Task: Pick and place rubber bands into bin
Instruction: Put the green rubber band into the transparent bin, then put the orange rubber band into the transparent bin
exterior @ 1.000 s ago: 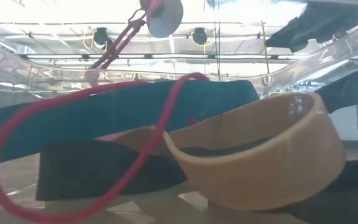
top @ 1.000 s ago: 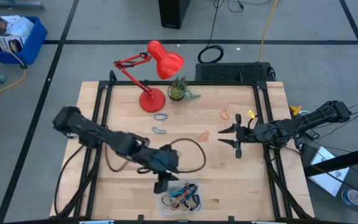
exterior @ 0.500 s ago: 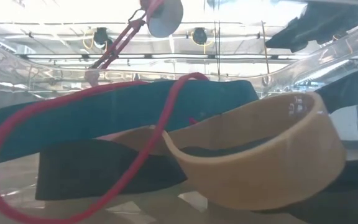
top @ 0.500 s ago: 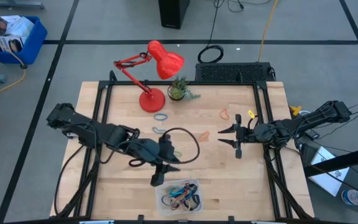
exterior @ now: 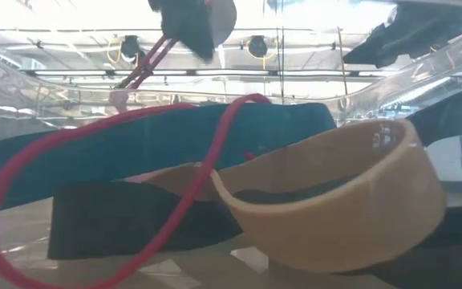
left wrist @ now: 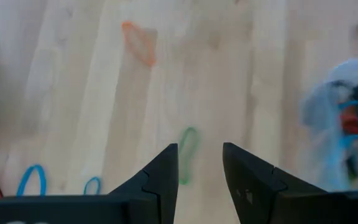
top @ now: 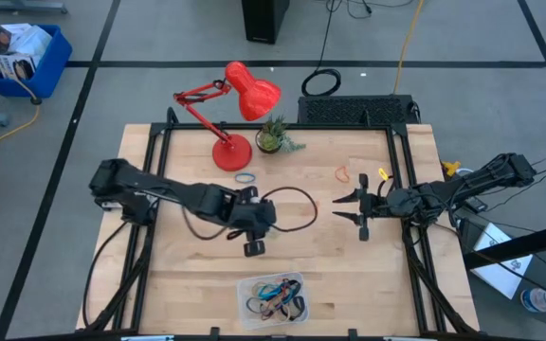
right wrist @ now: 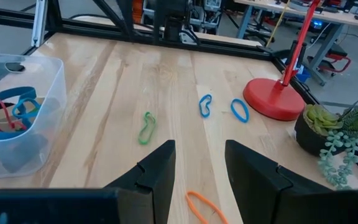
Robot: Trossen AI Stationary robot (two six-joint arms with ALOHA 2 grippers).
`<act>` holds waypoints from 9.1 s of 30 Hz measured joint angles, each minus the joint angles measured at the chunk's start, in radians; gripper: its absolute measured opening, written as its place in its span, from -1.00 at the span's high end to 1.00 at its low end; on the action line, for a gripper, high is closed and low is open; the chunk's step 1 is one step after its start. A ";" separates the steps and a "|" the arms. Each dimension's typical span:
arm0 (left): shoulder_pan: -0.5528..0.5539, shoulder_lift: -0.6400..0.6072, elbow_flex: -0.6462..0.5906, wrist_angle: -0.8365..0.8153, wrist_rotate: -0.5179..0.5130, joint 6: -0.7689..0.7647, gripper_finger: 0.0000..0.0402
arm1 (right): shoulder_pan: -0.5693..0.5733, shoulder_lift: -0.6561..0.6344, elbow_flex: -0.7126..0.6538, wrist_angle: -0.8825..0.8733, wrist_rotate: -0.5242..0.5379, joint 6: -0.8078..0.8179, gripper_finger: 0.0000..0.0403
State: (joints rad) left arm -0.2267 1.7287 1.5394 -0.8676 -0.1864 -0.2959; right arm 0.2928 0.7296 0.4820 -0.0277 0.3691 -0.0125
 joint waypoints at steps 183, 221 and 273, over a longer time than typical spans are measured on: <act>-0.182 0.331 0.000 0.347 0.439 -0.136 0.75 | 0.000 0.000 0.000 -0.008 0.000 0.053 0.34; -0.184 0.284 0.000 0.294 0.258 -0.018 0.02 | 0.000 0.000 0.000 -0.008 0.000 0.049 0.34; -0.144 -0.964 -0.977 0.937 -0.138 0.130 0.03 | -0.189 0.458 0.278 -0.137 -0.216 -0.009 0.34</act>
State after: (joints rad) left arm -0.3702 0.7643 0.5628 0.0692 -0.3244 -0.1656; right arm 0.1040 1.1876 0.7605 -0.1650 0.1532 -0.0216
